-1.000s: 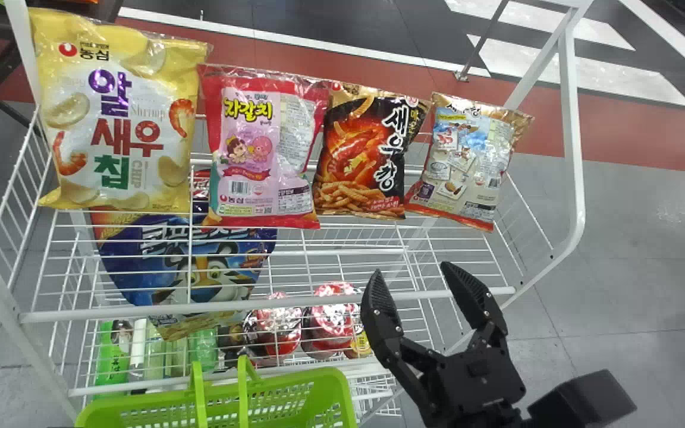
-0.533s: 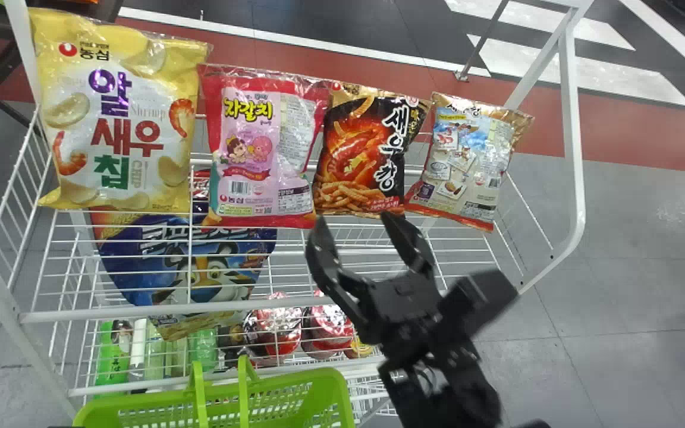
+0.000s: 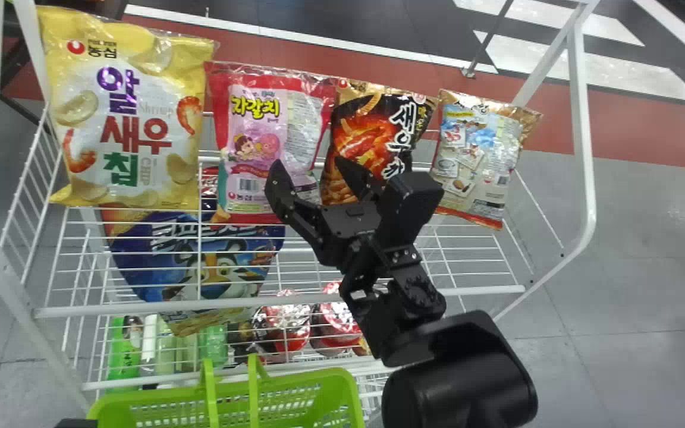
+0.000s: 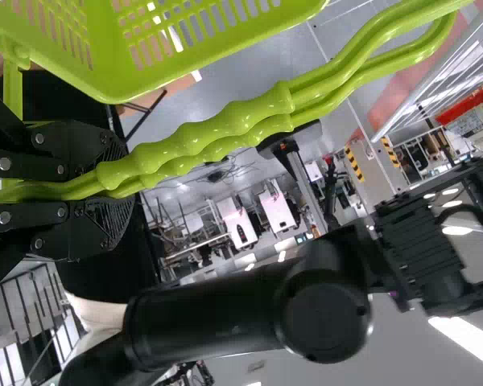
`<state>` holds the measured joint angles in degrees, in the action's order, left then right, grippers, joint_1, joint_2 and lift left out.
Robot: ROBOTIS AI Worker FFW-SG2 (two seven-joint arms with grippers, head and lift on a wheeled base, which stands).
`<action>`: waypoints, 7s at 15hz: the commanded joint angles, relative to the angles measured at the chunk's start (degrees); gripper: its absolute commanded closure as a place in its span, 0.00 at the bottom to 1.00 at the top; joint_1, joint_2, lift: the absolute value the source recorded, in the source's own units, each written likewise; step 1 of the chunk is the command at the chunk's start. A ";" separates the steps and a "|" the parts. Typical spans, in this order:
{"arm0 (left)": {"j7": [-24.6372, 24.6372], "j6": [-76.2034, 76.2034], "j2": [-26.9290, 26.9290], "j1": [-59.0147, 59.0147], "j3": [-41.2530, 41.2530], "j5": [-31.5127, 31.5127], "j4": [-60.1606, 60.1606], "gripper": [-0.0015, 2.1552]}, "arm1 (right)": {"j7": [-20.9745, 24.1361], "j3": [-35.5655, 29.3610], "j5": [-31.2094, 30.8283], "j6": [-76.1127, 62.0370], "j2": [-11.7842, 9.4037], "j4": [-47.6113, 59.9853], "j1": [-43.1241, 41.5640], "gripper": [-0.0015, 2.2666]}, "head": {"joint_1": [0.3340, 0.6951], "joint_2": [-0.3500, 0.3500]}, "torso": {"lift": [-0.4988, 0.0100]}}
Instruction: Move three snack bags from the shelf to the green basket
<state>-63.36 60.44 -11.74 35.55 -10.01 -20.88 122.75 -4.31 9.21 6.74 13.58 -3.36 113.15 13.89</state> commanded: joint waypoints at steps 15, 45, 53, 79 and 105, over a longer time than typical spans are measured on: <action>0.08 -0.01 -1.09 -1.09 -0.53 -0.75 -0.32 0.73 | -5.10 1.16 -5.51 12.75 -1.92 10.16 1.75 0.99 | 1.00 0.19 | 0.89; -0.80 -1.06 1.72 -1.18 -0.36 0.75 -1.46 0.73 | -36.12 -24.06 13.65 67.42 0.46 25.28 25.48 0.99 | 1.00 0.00 | 0.89; -0.80 -1.06 1.55 -1.01 -0.53 0.92 -1.20 0.73 | -45.62 -12.72 11.01 72.17 -3.59 8.67 13.00 0.94 | 1.00 0.00 | 0.89; -0.45 -1.24 1.11 -0.74 -0.80 1.10 -0.85 0.73 | -9.67 -17.21 3.98 8.53 0.46 1.90 -2.20 0.03 | 1.00 0.00 | 0.89; -0.89 -1.24 1.28 -1.44 -0.97 1.36 -1.20 0.73 | -31.73 -44.28 21.21 76.50 2.04 45.49 22.15 0.98 | 1.00 0.00 | 0.89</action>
<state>-64.24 59.20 -10.46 34.10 -10.99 -19.53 121.52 -36.04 -34.18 28.31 87.79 -1.31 158.10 35.98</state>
